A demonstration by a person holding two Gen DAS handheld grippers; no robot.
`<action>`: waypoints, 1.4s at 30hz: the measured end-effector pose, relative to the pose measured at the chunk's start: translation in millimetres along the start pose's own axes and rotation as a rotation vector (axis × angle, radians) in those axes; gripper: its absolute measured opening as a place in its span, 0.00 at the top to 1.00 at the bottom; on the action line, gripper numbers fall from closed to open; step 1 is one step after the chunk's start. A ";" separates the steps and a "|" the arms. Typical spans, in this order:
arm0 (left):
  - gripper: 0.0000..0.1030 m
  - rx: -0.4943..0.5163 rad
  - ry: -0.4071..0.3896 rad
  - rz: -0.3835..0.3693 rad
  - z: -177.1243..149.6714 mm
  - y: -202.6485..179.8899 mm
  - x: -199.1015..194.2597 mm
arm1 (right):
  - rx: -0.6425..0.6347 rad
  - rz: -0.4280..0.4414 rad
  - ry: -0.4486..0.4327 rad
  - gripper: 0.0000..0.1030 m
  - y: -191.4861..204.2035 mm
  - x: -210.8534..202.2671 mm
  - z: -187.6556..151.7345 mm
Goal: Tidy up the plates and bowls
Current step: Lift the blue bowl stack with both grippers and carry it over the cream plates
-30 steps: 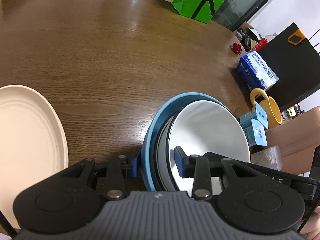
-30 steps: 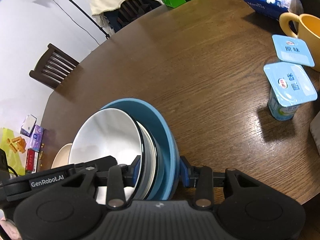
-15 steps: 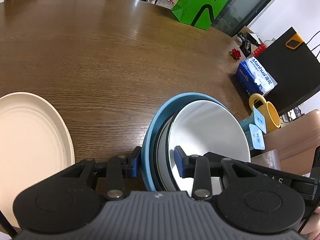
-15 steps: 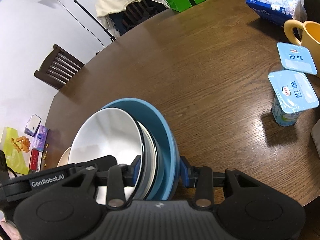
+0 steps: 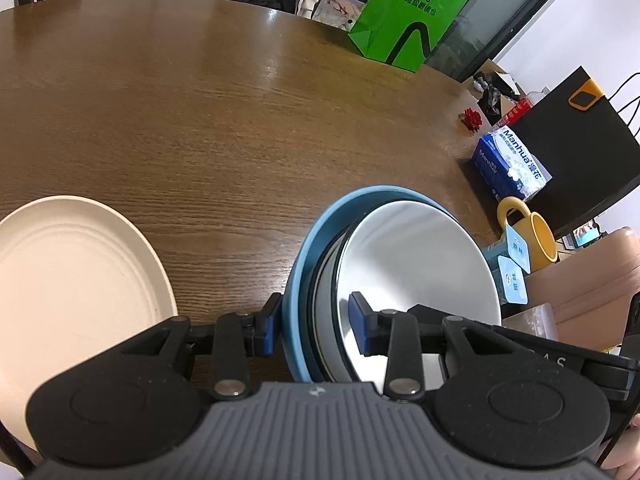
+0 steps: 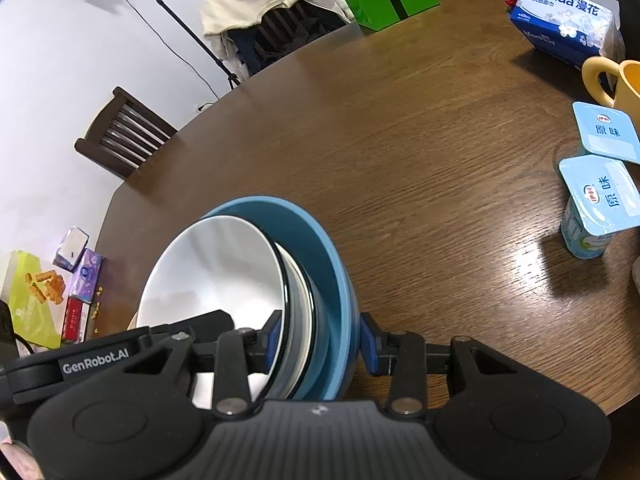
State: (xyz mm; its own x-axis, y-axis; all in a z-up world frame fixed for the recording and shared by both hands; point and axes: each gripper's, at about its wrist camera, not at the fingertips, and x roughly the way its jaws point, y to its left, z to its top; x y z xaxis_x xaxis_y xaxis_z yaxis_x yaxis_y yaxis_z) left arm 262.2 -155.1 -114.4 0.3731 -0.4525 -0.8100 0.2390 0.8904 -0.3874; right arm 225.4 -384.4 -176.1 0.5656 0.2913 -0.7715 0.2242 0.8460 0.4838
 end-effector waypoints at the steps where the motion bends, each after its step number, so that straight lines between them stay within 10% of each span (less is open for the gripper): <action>1: 0.67 0.000 -0.003 0.001 0.0 0.9 -1.6 | -0.002 0.001 -0.002 0.63 2.0 -0.4 0.3; 42: 0.67 -0.143 -0.103 0.070 -10.2 99.9 -69.3 | -0.157 0.078 0.056 0.63 108.4 35.4 -11.9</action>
State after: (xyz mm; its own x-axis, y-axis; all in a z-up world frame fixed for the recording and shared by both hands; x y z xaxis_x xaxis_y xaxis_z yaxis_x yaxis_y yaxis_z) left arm 251.1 -34.2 -101.4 0.4757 -0.3852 -0.7908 0.0824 0.9146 -0.3959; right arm 260.4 -277.0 -155.9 0.5307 0.3792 -0.7580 0.0521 0.8780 0.4757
